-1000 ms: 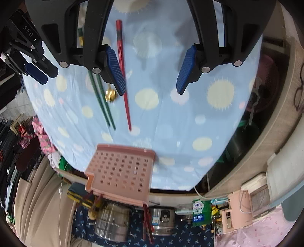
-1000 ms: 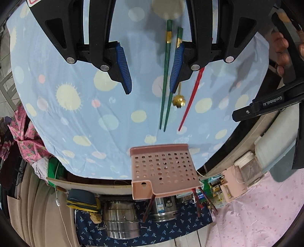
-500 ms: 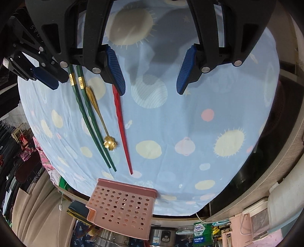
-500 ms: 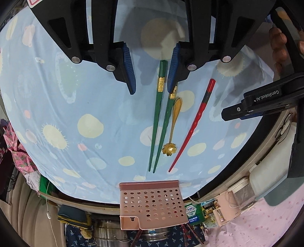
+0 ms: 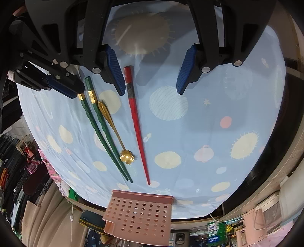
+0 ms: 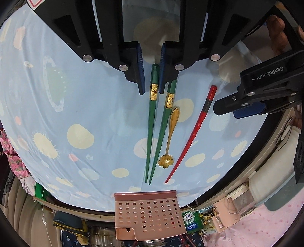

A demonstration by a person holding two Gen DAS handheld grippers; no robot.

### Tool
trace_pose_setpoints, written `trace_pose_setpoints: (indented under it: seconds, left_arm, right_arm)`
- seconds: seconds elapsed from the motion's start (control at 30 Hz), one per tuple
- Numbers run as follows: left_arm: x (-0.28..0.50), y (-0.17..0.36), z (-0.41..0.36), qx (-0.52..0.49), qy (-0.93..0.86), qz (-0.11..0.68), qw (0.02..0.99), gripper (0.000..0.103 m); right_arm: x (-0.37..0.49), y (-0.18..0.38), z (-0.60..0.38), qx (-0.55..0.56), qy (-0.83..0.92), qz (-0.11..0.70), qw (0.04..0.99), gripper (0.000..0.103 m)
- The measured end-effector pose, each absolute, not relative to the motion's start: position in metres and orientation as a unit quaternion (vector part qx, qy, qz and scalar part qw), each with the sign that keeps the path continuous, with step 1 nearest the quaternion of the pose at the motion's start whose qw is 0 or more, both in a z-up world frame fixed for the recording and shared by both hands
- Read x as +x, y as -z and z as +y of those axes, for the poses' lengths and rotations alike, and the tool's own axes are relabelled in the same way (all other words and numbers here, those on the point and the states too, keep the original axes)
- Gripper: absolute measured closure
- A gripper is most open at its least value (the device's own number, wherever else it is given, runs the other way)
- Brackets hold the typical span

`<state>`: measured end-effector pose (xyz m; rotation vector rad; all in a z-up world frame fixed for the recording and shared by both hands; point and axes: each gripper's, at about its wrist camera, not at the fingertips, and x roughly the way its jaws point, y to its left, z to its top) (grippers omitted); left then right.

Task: Organize utensils
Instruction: 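Move both open tools back down to the remaining utensils, then grasp the red chopstick with the left tool while the right tool grasps a green chopstick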

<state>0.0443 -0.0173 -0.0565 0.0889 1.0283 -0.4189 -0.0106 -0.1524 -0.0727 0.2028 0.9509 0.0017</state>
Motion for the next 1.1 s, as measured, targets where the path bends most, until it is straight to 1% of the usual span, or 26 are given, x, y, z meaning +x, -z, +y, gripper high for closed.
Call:
trace_pose_setpoints:
  seconds: [0.17,0.27,0.53,0.6,0.67,0.7,0.77,0.8,0.87,0.93,1.1]
  left_arm:
    - [0.043,0.060,-0.024,0.050,0.206,0.491,0.845,0.050]
    - [0.042,0.061,-0.028,0.055,0.211,0.492,0.843,0.050]
    - [0.042,0.066,-0.030,0.056,0.214,0.494,0.841,0.053]
    - [0.042,0.066,-0.030,0.057,0.213,0.493,0.841,0.059]
    - [0.042,0.066,-0.030,0.057,0.213,0.493,0.842,0.068]
    - [0.042,0.066,-0.030,0.056,0.213,0.493,0.842,0.071]
    - [0.043,0.066,-0.029,0.054,0.216,0.493,0.841,0.080]
    - [0.043,0.067,-0.028,0.053,0.217,0.493,0.841,0.082]
    - [0.043,0.067,-0.028,0.051,0.220,0.494,0.839,0.092]
    - [0.044,0.066,-0.028,0.049,0.222,0.495,0.839,0.095]
    - [0.044,0.063,-0.025,0.040,0.222,0.494,0.840,0.095]
  right_arm:
    - [-0.010,0.074,-0.153,0.098,0.001,0.457,0.884,0.093]
    - [-0.009,0.075,-0.154,0.096,0.003,0.457,0.884,0.096]
    - [-0.008,0.076,-0.157,0.101,0.003,0.456,0.884,0.096]
    - [-0.008,0.076,-0.157,0.101,0.003,0.456,0.884,0.096]
    - [-0.008,0.076,-0.157,0.102,0.003,0.456,0.884,0.096]
    - [-0.008,0.076,-0.157,0.102,0.003,0.456,0.884,0.096]
    - [-0.008,0.075,-0.157,0.103,0.003,0.455,0.884,0.096]
    - [-0.008,0.076,-0.157,0.103,0.003,0.455,0.884,0.096]
    - [-0.008,0.076,-0.157,0.103,0.003,0.455,0.884,0.096]
    - [-0.008,0.076,-0.157,0.103,0.003,0.455,0.884,0.096]
    - [-0.009,0.074,-0.159,0.107,0.004,0.455,0.884,0.096]
